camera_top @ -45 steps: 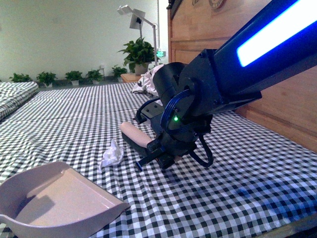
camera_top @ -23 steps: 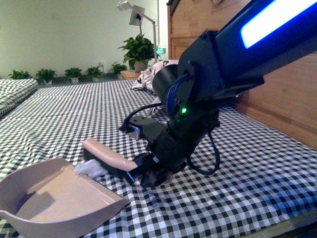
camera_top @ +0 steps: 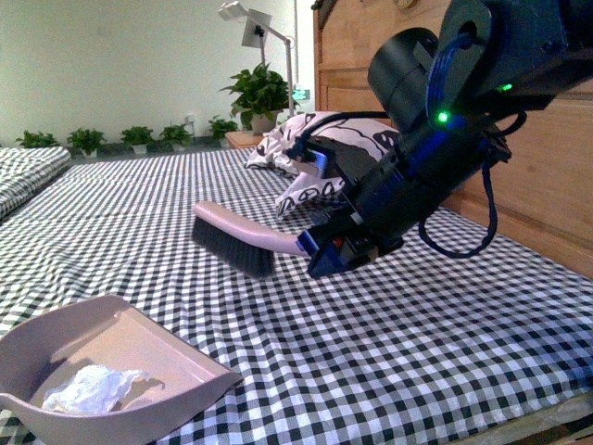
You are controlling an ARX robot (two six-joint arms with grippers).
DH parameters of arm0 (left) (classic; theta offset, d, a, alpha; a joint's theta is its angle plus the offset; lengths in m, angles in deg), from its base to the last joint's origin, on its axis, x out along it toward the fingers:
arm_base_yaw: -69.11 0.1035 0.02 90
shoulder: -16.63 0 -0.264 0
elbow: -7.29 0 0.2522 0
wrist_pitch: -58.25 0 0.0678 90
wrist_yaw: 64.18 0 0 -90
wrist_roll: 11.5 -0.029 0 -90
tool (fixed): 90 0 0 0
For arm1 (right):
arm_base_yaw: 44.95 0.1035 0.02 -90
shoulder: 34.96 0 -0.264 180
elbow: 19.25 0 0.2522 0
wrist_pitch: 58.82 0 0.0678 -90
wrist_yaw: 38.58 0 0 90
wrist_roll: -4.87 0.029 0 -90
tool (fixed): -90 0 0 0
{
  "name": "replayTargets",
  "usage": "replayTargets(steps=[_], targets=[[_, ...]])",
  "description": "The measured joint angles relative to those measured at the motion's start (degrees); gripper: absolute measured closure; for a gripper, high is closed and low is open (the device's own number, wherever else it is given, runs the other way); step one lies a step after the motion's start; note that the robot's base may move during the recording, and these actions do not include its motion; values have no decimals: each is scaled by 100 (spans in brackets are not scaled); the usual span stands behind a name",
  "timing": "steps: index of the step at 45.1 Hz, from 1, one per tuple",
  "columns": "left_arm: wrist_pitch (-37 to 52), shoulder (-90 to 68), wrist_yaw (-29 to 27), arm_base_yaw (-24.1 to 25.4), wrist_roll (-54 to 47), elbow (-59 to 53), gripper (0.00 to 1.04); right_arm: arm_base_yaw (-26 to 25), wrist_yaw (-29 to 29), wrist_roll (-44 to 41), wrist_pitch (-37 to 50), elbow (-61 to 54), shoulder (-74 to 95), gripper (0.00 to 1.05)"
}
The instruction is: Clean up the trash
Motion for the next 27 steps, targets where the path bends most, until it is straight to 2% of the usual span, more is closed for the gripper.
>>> replayTargets(steps=[8, 12, 15, 16, 18, 22, 27], targets=[[0, 0, 2, 0, 0, 0, 79, -205, -413, 363, 957, -481, -179, 85], [127, 4, 87, 0, 103, -33, 79, -391, -369, 623, 1440, -815, -514, 85], [1355, 85, 361, 13, 623, -446, 79, -610, -199, 855, 1808, -1193, -957, 85], [1965, 136, 389, 17, 992, -599, 79, -682, -131, 901, 1912, -1303, -1099, 85], [2632, 225, 361, 17, 1451, -717, 79, -876, 11, 1141, 2212, -1585, -1460, 85], [3314, 474, 249, 50, 2245, -772, 79, -1211, 227, 1530, 2627, -2009, -2035, 85], [3641, 780, 24, 118, 2859, -835, 79, -1687, 551, 1899, 2734, -2538, -2785, 85]])
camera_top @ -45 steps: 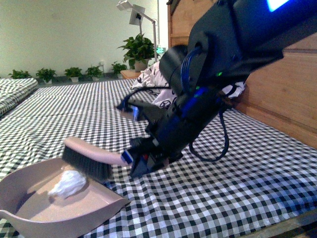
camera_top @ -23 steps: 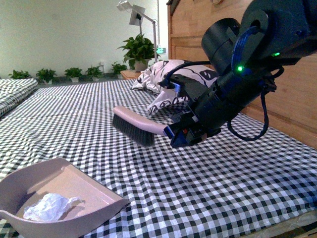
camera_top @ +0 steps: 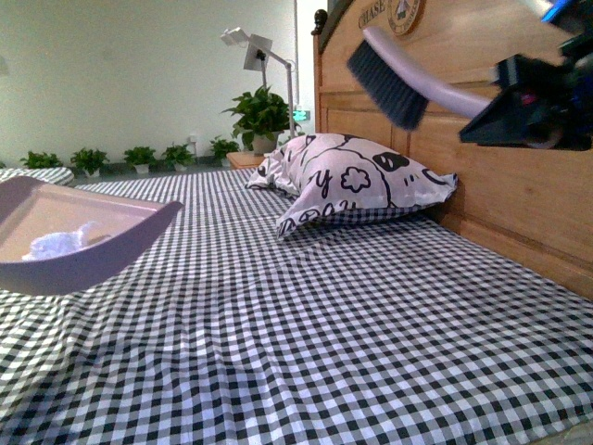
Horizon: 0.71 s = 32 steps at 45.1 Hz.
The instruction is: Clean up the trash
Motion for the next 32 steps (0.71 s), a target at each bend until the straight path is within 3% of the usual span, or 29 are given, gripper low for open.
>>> replayTargets(steps=[5, 15, 32], targets=[[216, 216, -352, 24, 431, -55, 79, -293, 302, 254, 79, -424, -546, 85], [461, 1279, -1600, -142, 1207, -214, 79, -649, 1021, 861, 133, -1250, -2002, 85], [-101, 3191, -2334, -520, 1932, -761, 79, -960, 1593, 1985, 293, -1947, -3670, 85]])
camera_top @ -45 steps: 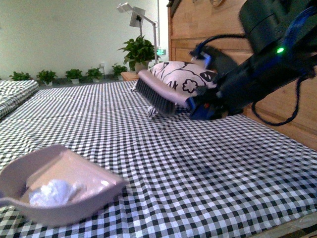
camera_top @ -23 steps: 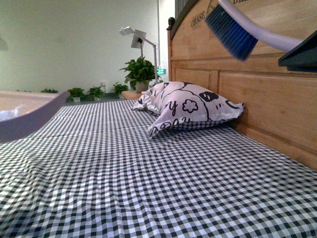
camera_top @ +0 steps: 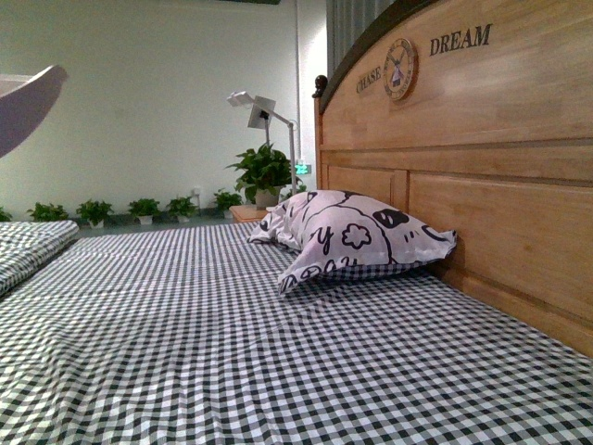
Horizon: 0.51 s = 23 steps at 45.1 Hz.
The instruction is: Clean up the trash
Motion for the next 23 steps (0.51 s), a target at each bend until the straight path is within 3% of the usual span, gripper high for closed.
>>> replayTargets(steps=[16, 23], targets=[[-739, 2039, -372, -540, 348, -822, 79, -151, 24, 531, -50, -363, -1058, 85], [-717, 2662, -560, -737, 448, -1126, 79, -323, -428, 472, -168, -363, -1255, 85]])
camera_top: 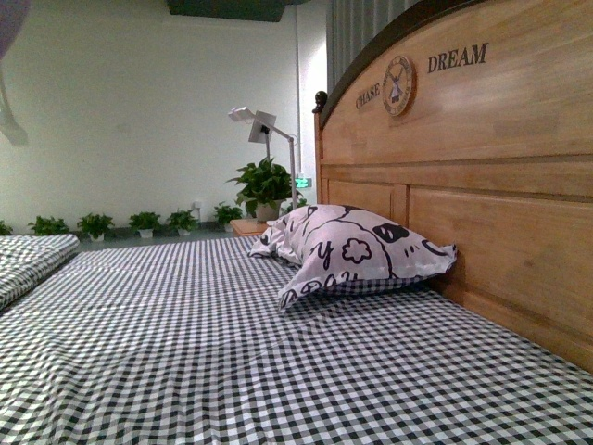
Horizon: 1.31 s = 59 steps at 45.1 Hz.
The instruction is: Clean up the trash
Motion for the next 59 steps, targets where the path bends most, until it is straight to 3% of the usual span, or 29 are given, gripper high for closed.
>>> replayTargets(steps=[59], targets=[[15, 57, -7, -17, 98, -13, 79, -39, -37, -55, -7, 0, -15, 85]])
